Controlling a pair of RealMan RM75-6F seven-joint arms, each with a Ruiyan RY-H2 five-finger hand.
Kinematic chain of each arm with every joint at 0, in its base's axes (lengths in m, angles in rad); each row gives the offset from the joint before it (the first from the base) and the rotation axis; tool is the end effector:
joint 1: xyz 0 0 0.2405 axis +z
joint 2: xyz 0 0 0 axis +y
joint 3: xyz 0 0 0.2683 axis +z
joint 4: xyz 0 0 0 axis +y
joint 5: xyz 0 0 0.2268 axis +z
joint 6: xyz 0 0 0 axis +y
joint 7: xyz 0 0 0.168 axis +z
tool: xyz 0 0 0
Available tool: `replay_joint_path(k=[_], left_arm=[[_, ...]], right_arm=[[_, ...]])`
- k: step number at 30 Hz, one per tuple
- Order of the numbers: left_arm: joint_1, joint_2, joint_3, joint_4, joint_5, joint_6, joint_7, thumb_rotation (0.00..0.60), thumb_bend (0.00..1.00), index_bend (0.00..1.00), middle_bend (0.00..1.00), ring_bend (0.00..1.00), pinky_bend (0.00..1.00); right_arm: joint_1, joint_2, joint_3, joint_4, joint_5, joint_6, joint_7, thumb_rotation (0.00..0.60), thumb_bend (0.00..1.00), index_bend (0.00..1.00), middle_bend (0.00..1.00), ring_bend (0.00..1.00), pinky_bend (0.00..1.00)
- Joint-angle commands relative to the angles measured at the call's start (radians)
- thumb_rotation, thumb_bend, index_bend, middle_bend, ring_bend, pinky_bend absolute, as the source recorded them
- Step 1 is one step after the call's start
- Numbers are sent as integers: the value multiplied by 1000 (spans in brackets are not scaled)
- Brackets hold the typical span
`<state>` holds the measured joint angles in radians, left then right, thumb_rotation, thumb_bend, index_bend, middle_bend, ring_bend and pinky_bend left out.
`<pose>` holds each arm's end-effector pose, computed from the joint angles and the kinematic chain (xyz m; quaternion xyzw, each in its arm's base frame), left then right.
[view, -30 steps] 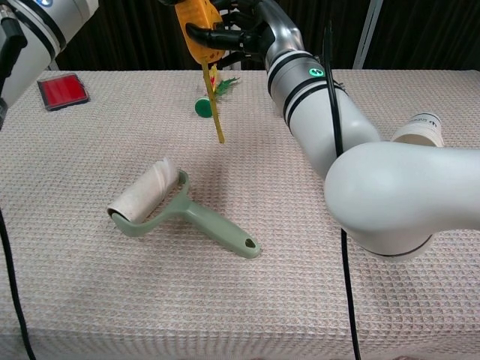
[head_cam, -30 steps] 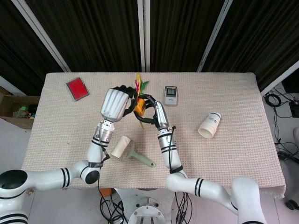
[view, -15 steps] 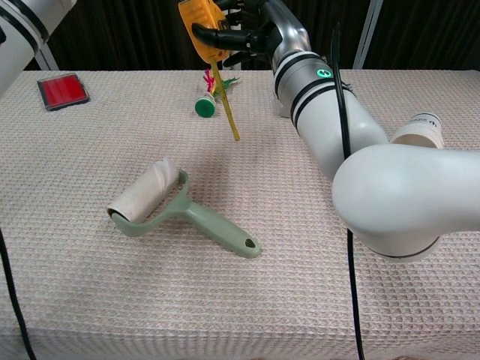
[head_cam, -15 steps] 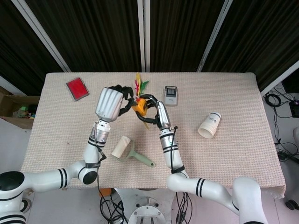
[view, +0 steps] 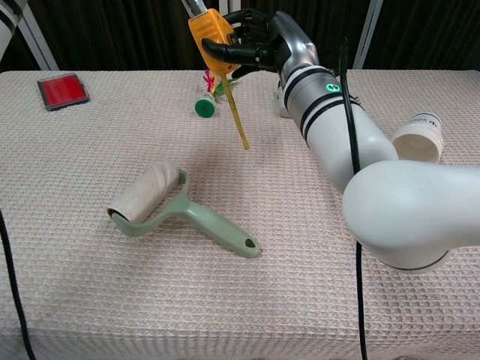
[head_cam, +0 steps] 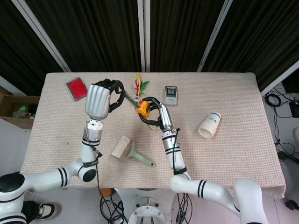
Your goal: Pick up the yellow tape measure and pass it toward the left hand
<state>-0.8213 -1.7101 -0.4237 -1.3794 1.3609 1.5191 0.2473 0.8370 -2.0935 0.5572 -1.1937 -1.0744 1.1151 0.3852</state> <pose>-0.0443 0.4027 0.0564 -0.5168 -0.2324 -0.6725 0.4762 -0.0273 -0.3983 -0.1075 0.3530 -0.6533 0.6420 0.1911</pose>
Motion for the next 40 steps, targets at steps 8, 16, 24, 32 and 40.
replay_joint_path(k=[8, 16, 24, 32, 40], left_arm=[[12, 3, -76, 28, 12, 78, -91, 600, 515, 681, 655, 608, 761], [25, 92, -146, -10, -19, 73, -129, 600, 516, 680, 654, 608, 760], [62, 177, -192, -48, -70, 71, -160, 600, 515, 680, 654, 607, 758], [105, 244, -228, -59, -109, 85, -224, 600, 515, 680, 653, 607, 756], [125, 279, -238, -78, -124, 101, -246, 600, 515, 679, 653, 607, 754]], right_arm=[[-49, 24, -49, -12, -13, 2, -8, 600, 442, 844, 690, 623, 461], [-101, 57, -90, -23, -26, 7, -15, 600, 441, 844, 691, 623, 461], [-151, 85, -137, -30, -59, 21, -3, 600, 442, 844, 691, 623, 461], [-181, 87, -153, -15, -62, 16, 13, 600, 442, 844, 691, 623, 461], [-178, 70, -150, 16, -72, 2, 22, 600, 443, 844, 692, 623, 461]])
